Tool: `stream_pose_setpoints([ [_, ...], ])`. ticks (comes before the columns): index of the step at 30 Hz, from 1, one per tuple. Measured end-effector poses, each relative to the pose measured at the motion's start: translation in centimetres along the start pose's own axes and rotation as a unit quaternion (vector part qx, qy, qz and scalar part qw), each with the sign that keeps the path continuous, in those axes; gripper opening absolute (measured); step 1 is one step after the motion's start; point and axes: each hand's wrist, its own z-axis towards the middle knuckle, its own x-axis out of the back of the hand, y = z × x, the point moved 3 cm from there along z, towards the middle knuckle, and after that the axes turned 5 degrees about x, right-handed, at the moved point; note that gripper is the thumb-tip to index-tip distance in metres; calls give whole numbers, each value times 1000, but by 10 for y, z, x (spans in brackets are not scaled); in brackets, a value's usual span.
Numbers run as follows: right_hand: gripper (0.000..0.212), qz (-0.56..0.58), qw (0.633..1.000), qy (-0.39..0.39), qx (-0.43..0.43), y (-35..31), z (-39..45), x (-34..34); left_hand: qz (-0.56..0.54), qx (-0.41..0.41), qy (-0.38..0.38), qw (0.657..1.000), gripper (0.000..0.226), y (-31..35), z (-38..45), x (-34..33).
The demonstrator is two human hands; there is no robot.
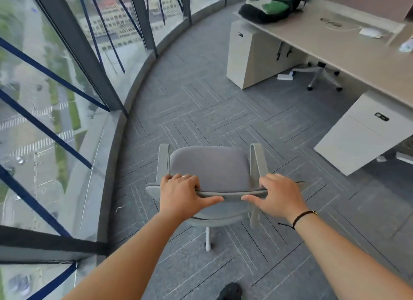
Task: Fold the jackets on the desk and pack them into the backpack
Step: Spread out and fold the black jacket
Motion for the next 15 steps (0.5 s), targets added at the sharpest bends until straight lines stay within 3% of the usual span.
stream_pose_setpoints([
  [4, 76, 4, 999, 43, 8, 16, 23, 0, 3, -1, 17, 1000, 80, 8, 28, -3],
  [9, 75, 10, 1000, 23, -5, 24, 61, 4, -17, -12, 35, 999, 77, 2, 75, -6],
  [15, 75, 0, 996, 79, -38, 28, 117, -4, -39, -69, 81, 994, 72, -16, 160, -10],
])
